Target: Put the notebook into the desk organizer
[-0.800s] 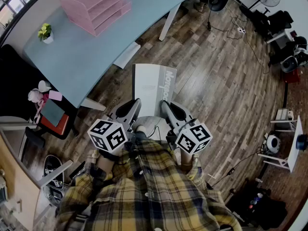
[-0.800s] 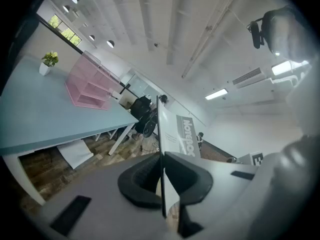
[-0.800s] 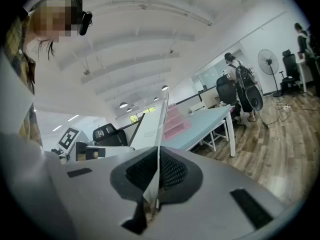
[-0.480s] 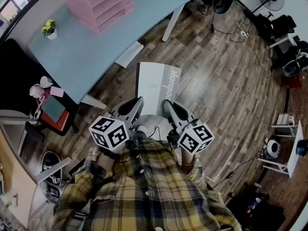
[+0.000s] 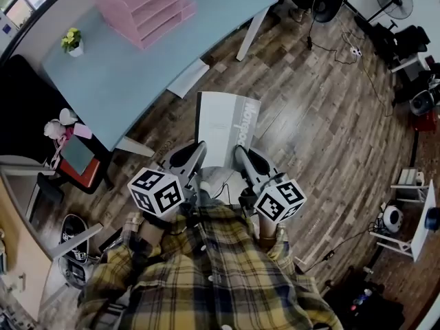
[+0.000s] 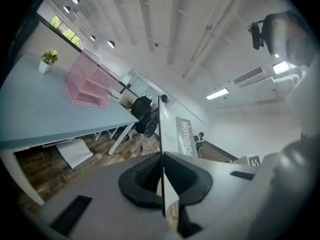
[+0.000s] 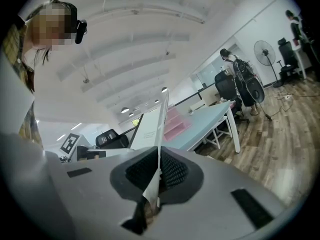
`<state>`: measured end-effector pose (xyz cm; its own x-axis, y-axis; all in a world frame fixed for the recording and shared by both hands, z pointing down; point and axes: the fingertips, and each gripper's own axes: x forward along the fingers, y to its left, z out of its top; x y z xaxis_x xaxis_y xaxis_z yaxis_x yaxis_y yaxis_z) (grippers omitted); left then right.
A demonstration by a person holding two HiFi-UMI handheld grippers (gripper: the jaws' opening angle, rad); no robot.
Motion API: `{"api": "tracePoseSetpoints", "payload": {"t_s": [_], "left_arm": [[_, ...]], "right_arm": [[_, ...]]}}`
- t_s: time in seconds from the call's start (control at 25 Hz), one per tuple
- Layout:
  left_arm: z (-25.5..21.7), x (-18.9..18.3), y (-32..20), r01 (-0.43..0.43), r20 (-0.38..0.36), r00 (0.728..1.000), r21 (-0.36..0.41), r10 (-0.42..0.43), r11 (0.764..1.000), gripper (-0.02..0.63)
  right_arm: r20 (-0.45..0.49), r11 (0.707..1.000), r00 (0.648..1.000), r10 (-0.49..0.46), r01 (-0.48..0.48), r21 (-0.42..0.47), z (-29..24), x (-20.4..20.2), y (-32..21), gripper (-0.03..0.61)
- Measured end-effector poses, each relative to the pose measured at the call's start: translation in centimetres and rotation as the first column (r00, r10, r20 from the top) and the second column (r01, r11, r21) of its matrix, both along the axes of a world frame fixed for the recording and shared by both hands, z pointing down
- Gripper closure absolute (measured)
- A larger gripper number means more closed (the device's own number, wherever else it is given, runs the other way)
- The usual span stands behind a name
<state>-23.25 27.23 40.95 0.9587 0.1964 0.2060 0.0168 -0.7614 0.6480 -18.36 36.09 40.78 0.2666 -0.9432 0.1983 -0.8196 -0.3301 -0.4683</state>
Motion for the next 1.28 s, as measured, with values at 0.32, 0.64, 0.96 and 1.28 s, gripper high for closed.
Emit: {"api": "tracePoseSetpoints", "payload": {"t_s": [0.32, 0.64, 0.96, 1.28], "left_arm": [[1.2, 5.6, -4.3, -0.006, 0.005, 1.0, -0.027, 0.006, 1.0, 0.603], [0.6, 13.5, -11.0, -0.014, 0.008, 1.0, -0.02, 0.015, 1.0, 0.606], [0.1, 18.7, -16.3, -0.012, 0.0, 1.0, -0.023, 0.012, 1.0, 0.606], [0.3, 20.1, -21.0, 0.026, -0.001, 1.0, -0.037, -0.026, 0.999, 0.607]], "right_arm": [[0.01, 1.0, 1.0, 0.006, -0.006, -0.019, 1.0, 5.4, -4.3, 0.563], [0.005, 1.0, 1.0, 0.006, -0.005, -0.027, 0.6, 13.5, -11.1, 0.563], [-0.002, 0.999, 1.0, 0.004, -0.005, -0.031, 0.1, 18.7, -16.5, 0.563], [-0.005, 0.999, 1.0, -0.029, 0.029, -0.045, 0.3, 20.5, -21.4, 0.563]]}}
